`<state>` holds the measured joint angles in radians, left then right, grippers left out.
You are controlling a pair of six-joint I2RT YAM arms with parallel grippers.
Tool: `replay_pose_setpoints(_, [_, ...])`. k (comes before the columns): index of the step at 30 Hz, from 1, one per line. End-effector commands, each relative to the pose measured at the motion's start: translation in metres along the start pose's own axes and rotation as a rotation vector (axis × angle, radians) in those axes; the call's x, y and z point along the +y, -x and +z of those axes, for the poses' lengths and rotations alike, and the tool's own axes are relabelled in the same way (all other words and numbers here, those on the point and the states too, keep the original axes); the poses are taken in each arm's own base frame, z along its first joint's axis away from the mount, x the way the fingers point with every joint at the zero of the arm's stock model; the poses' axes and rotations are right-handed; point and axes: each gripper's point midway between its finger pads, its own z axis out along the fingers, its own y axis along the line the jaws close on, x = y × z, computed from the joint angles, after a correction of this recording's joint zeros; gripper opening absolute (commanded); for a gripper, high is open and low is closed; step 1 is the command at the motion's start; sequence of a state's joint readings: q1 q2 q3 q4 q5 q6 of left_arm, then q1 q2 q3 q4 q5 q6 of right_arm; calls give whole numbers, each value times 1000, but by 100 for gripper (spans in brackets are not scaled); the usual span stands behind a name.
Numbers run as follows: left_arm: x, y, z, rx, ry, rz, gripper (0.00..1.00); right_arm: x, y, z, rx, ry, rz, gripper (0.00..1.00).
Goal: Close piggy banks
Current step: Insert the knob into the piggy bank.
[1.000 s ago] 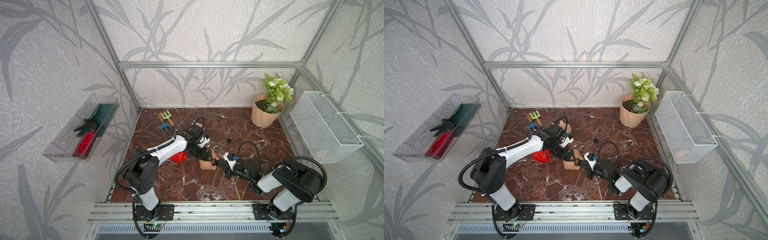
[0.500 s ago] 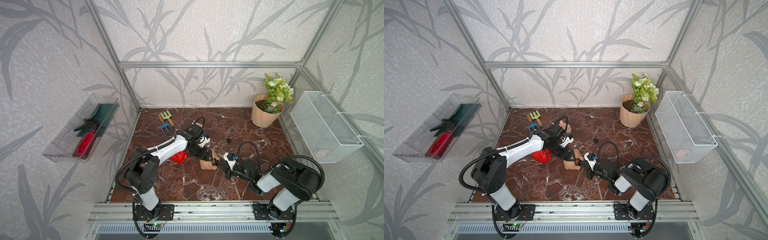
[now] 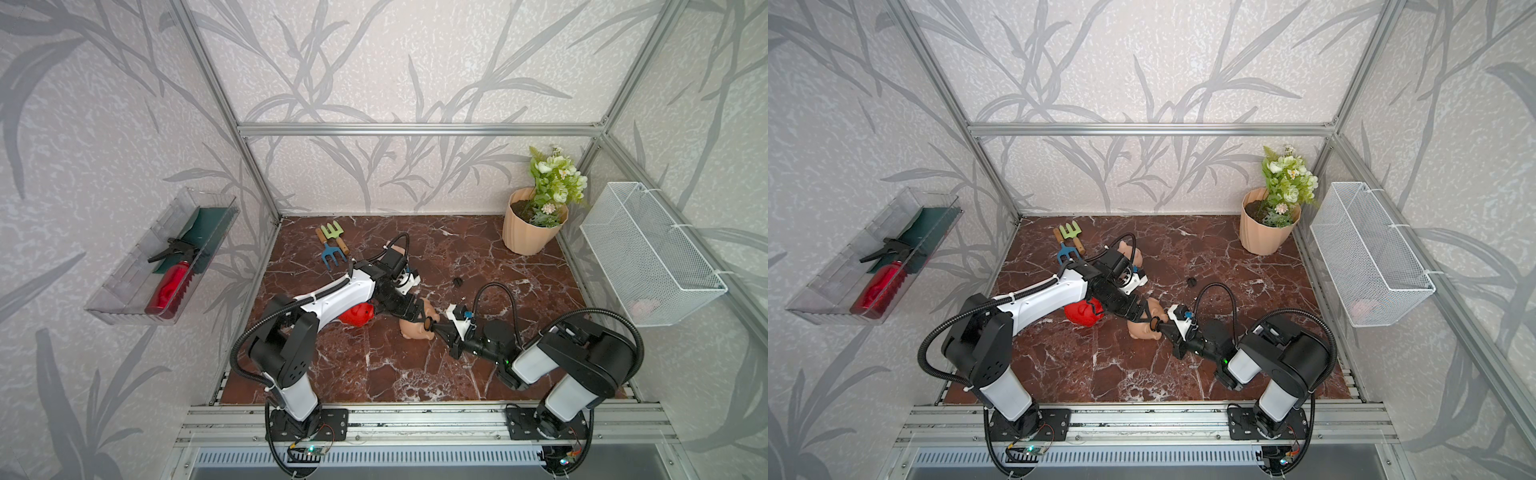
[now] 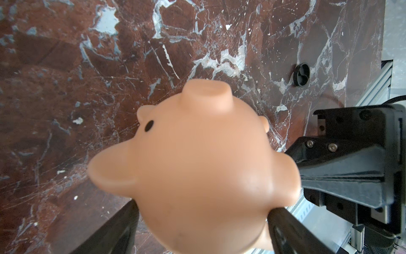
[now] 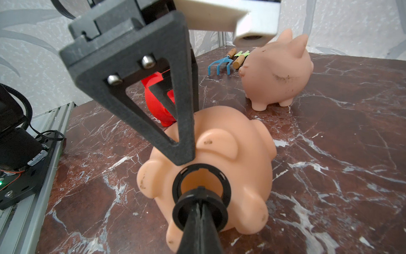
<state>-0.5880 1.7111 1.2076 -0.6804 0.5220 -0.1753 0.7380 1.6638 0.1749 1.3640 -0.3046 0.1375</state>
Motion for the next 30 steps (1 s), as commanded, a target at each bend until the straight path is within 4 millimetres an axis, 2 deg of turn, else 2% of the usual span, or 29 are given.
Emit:
replay_pose_setpoints(1, [1,-3,2,28,2,9,89,1,14,6,-49,12,-4,0])
replay_pose_setpoints(14, [1,-3,3,30,1,9,88,1,16,12,-51,17,18,0])
replay_pose_setpoints(16, [1,-3,2,29,2,11,88,-1,8,15,-27,19,29,0])
replay_pose_setpoints(30, [0,-1,1,32,2,15,88,1,2,18,-4,32,57,0])
